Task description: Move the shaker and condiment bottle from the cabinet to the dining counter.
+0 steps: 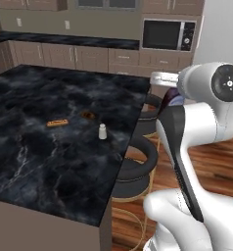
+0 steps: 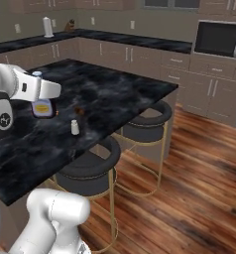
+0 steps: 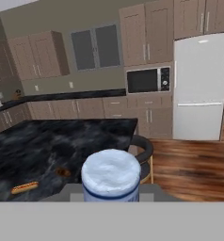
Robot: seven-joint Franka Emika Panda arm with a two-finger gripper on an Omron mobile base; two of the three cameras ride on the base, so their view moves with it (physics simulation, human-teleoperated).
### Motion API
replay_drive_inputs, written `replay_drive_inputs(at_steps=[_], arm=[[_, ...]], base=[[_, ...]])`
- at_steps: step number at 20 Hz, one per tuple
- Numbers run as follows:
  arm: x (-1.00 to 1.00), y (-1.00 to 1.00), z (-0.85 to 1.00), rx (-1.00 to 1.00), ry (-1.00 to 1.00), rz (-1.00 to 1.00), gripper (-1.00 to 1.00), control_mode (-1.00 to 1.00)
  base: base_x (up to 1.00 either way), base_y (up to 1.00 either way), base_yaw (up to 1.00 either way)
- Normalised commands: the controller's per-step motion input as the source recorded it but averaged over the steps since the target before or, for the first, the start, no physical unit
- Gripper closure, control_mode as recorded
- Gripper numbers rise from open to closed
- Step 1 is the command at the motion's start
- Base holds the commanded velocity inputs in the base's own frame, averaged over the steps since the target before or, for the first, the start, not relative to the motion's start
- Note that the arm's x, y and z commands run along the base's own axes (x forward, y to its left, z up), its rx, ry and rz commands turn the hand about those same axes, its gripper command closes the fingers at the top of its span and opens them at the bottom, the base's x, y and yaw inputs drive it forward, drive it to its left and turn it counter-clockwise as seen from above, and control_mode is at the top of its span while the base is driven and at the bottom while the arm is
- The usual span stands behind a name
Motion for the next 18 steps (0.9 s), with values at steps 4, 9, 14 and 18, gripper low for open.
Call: replay_drive_inputs(at_steps=[4, 9, 14, 18], arm=[[0.00, 0.00, 0.00, 0.00, 0.00, 0.00, 1.00, 1.00], [0.00, 0.00, 0.00, 0.00, 0.00, 0.00, 1.00, 1.00], [0.00, 0.00, 0.00, 0.00, 0.00, 0.00, 1.00, 1.00], [0.00, 0.00, 0.00, 0.00, 0.00, 0.00, 1.00, 1.00]], base=[[0.93, 0.01, 0.05], [0.74, -0.18, 0.30], [0.57, -0.22, 0.42], [0.56, -0.24, 0.37]])
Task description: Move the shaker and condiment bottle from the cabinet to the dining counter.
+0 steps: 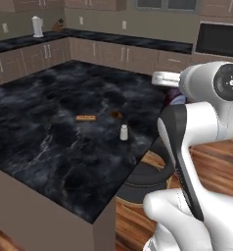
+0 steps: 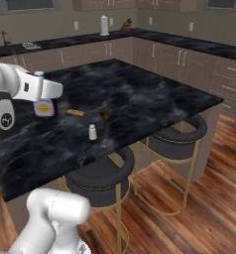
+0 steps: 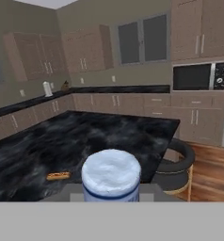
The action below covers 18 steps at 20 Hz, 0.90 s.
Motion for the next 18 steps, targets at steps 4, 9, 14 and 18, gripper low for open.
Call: replay_drive_inputs(at_steps=[4, 9, 14, 18], arm=[[0.00, 0.00, 0.00, 0.00, 0.00, 0.00, 1.00, 1.00], [0.00, 0.00, 0.00, 0.00, 0.00, 0.00, 1.00, 1.00], [0.00, 0.00, 0.00, 0.00, 0.00, 0.00, 1.00, 1.00], [0.00, 0.00, 0.00, 0.00, 0.00, 0.00, 1.00, 1.00]], base=[[0.67, -0.18, 0.29], [0.66, -0.24, 0.23], [0.54, -0.39, 0.15], [0.50, -0.42, 0.13]])
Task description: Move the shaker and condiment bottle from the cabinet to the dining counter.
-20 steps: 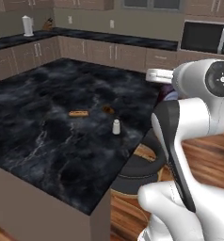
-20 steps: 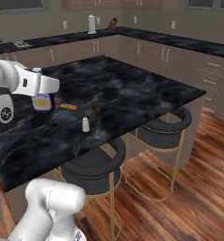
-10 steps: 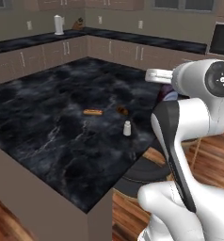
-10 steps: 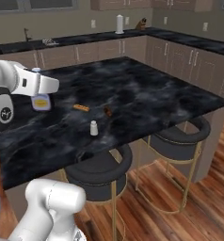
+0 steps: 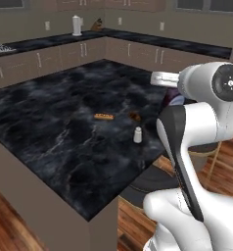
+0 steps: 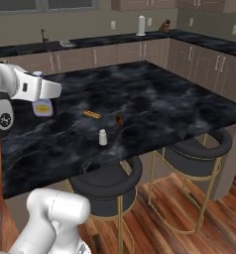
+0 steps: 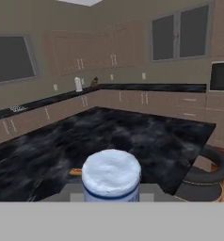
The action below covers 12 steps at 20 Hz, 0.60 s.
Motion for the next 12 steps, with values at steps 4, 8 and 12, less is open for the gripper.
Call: replay_drive_inputs(at_steps=[4, 8, 12], arm=[[0.00, 0.00, 0.00, 0.00, 0.00, 0.00, 1.00, 1.00], [0.00, 0.00, 0.00, 0.00, 0.00, 0.00, 1.00, 1.00], [0.00, 0.00, 0.00, 0.00, 0.00, 0.00, 1.00, 1.00]], base=[[0.41, -0.45, 0.12], [0.54, -0.37, 0.15], [0.64, -0.24, 0.23]])
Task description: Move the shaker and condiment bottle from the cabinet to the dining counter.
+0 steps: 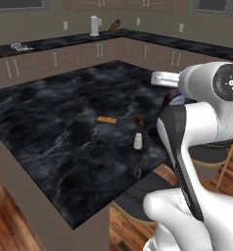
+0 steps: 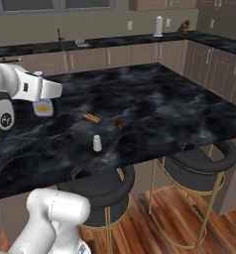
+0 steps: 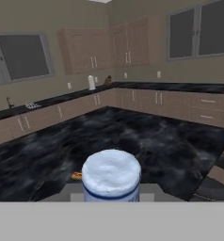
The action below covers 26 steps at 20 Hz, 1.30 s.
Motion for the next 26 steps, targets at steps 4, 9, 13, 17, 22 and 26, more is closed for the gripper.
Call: replay_drive_inputs(at_steps=[4, 9, 13, 17, 22, 26], arm=[[0.00, 0.00, 0.00, 0.00, 0.00, 0.00, 1.00, 1.00], [0.00, 0.00, 0.00, 0.00, 0.00, 0.00, 1.00, 1.00], [0.00, 0.00, 0.00, 0.00, 0.00, 0.00, 1.00, 1.00], [0.00, 0.00, 0.00, 0.00, 0.00, 0.00, 1.00, 1.00], [0.00, 0.00, 0.00, 0.00, 0.00, 0.00, 1.00, 1.00], [0.00, 0.00, 0.00, 0.00, 0.00, 0.00, 1.00, 1.00]], base=[[0.63, -0.18, 0.23], [0.53, -0.11, 0.19], [0.11, 0.00, 0.01], [0.00, 0.00, 0.00], [0.00, 0.00, 0.00], [0.00, 0.00, 0.00]])
